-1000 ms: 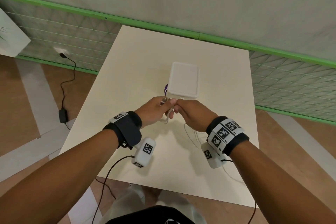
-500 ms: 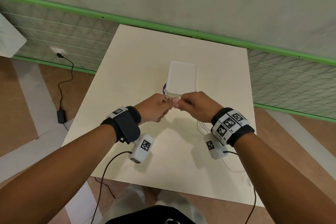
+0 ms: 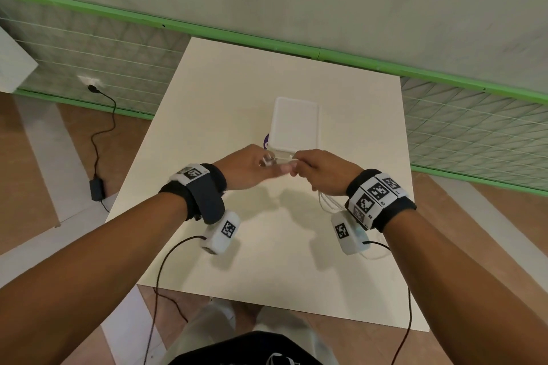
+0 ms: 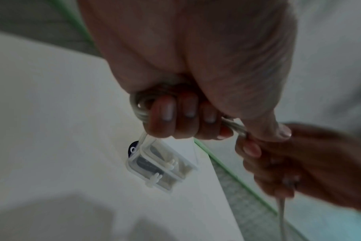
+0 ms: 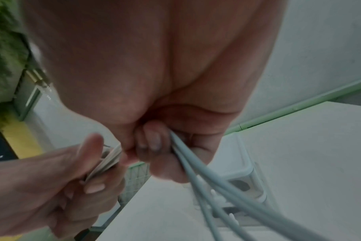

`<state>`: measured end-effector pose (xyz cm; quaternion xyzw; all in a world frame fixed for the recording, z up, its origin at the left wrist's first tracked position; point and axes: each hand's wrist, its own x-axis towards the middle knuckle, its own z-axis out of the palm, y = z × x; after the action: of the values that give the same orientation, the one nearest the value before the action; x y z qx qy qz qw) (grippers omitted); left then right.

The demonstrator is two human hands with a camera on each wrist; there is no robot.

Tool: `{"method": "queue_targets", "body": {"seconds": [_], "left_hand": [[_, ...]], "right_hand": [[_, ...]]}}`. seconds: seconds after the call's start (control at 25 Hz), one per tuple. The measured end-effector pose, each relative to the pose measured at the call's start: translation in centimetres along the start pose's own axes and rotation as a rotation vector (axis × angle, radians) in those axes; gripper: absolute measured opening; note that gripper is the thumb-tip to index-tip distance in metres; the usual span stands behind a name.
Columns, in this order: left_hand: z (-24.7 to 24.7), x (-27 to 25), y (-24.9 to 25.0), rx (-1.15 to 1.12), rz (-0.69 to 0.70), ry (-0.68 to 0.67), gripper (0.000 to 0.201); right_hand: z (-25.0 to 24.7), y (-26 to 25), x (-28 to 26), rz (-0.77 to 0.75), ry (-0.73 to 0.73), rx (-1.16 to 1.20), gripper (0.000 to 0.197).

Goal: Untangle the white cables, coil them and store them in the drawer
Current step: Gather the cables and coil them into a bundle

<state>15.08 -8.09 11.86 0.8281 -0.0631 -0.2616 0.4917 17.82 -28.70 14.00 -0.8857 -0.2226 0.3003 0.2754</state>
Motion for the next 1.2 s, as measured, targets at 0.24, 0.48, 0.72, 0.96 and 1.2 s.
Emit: {"method": "queue_targets", "body": {"seconds": [0.24, 0.48, 0.72, 0.96, 1.2], "left_hand": [[1.6, 0.3, -0.3, 0.056, 0.020, -0.020, 0.051], [0.7, 0.6, -2.4, -0.515, -0.159, 0.206, 0.049], [2.0, 1.1, -1.6, -0.933, -0.183, 0.257, 0.056], [3.1, 1.0, -1.0, -0.857, -0.154, 0.199, 0.059], [3.4, 1.1, -0.1, -0.673, -0.157, 0.237, 0.033]], "right_hand": [[0.7, 0.7, -1.0, 0.101, 0.002, 0.270, 0.034], [3.1, 1.8, -1.2, 0.066, 0.172, 0.200, 0.034], [5.2, -0.1, -0.4, -0.016, 0.246, 0.088, 0.029], [6.0, -1.2, -0.4, -0.084, 0.224, 0.059, 0.028], [6.9, -0.9, -0.1, -0.063, 0.172, 0.004, 0.026]]}}
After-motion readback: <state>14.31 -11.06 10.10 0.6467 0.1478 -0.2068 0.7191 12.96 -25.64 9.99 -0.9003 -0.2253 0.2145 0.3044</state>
